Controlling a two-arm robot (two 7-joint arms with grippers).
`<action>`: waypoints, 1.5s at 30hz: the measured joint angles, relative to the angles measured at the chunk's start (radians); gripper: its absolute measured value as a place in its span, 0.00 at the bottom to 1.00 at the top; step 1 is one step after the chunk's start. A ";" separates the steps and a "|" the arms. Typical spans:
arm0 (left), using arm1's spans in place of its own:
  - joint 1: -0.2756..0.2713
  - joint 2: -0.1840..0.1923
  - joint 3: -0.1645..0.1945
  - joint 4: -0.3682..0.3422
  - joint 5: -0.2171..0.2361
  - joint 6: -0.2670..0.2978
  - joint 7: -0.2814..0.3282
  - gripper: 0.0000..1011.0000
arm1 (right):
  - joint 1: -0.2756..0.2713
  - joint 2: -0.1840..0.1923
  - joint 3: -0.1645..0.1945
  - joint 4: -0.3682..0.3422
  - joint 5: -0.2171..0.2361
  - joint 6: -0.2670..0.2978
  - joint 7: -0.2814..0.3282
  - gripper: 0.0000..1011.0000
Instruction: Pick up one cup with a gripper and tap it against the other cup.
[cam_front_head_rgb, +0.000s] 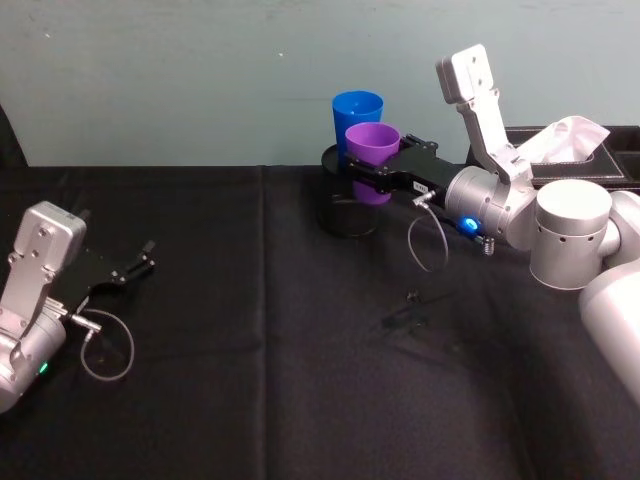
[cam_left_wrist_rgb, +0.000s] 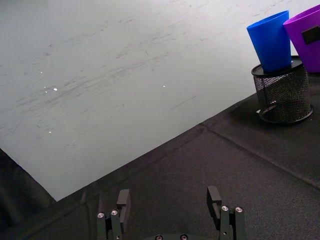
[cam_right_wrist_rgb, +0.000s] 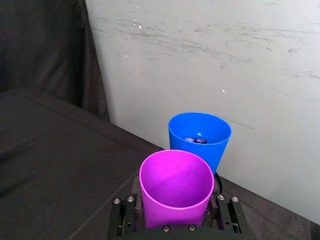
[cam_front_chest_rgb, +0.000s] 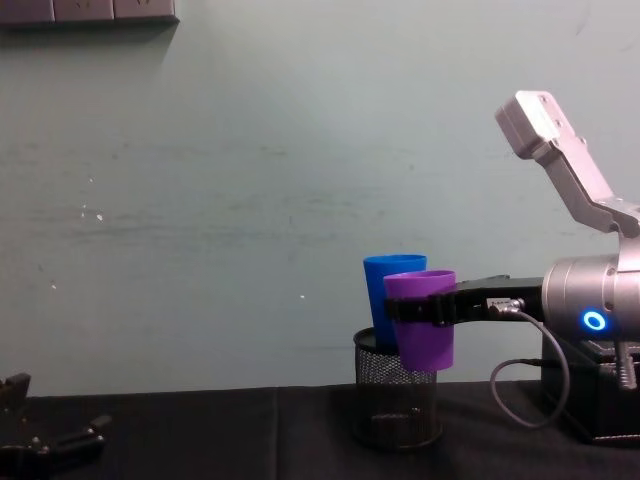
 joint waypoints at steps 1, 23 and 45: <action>0.000 0.000 0.000 0.000 0.000 0.000 0.000 0.99 | 0.000 0.000 0.000 0.000 0.000 0.000 0.000 0.73; 0.000 0.000 0.000 0.000 0.000 0.000 0.000 0.99 | 0.000 0.000 0.000 0.000 0.000 0.000 0.000 0.73; 0.000 0.000 0.000 0.000 0.000 0.000 0.000 0.99 | 0.000 0.000 0.000 0.000 0.000 0.000 0.000 0.73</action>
